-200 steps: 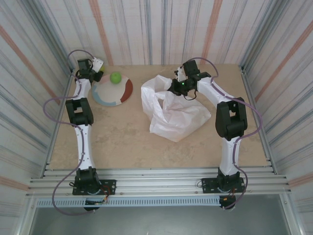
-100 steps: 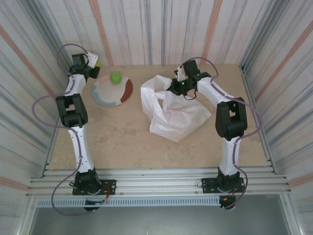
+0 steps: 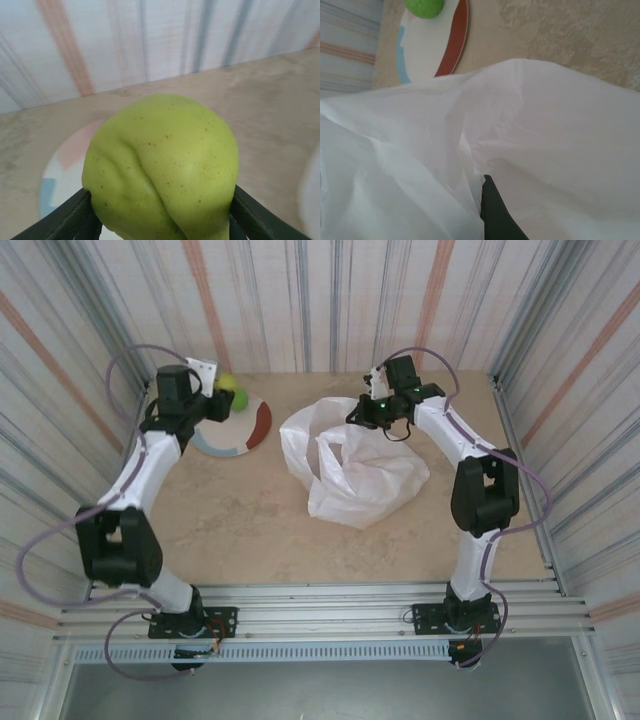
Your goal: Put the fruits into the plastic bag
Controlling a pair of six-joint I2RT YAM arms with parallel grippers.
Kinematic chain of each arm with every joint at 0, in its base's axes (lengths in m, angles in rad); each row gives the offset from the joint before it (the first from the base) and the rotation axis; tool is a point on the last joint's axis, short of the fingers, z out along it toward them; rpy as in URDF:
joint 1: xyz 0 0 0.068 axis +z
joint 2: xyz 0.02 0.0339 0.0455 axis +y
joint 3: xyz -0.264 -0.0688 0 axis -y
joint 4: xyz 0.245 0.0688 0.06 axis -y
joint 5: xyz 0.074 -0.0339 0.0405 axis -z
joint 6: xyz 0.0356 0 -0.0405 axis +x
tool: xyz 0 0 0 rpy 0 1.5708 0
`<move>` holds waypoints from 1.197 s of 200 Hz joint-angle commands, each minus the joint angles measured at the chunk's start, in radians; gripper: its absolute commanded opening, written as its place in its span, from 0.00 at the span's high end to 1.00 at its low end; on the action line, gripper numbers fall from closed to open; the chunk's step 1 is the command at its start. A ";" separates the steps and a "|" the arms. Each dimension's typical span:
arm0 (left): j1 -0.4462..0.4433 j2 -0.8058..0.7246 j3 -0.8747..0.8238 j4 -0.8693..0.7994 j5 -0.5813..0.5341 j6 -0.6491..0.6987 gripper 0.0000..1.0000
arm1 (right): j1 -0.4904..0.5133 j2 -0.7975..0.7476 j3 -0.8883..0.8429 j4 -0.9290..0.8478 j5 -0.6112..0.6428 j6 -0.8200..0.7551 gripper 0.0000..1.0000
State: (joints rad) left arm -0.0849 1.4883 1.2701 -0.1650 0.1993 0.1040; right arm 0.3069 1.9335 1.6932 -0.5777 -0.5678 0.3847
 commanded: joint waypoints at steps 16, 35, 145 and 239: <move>-0.118 -0.314 -0.149 -0.066 -0.008 -0.103 0.60 | -0.002 -0.095 -0.007 -0.133 0.035 -0.116 1.00; -0.199 -0.448 -0.182 -0.107 0.006 -0.127 0.61 | 0.004 -0.128 -0.006 -0.178 0.038 -0.145 1.00; -0.837 -0.567 -0.448 -0.039 -0.006 -0.359 0.60 | 0.034 -0.236 -0.066 -0.214 0.086 -0.133 1.00; -0.824 -0.126 -0.333 0.120 -0.214 -0.274 0.57 | 0.039 -0.259 -0.107 -0.174 0.057 -0.103 1.00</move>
State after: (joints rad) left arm -0.9184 1.2659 0.8742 -0.1246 0.0753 -0.2100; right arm 0.3367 1.7180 1.6032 -0.7635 -0.4969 0.2577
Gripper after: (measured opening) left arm 0.577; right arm 0.049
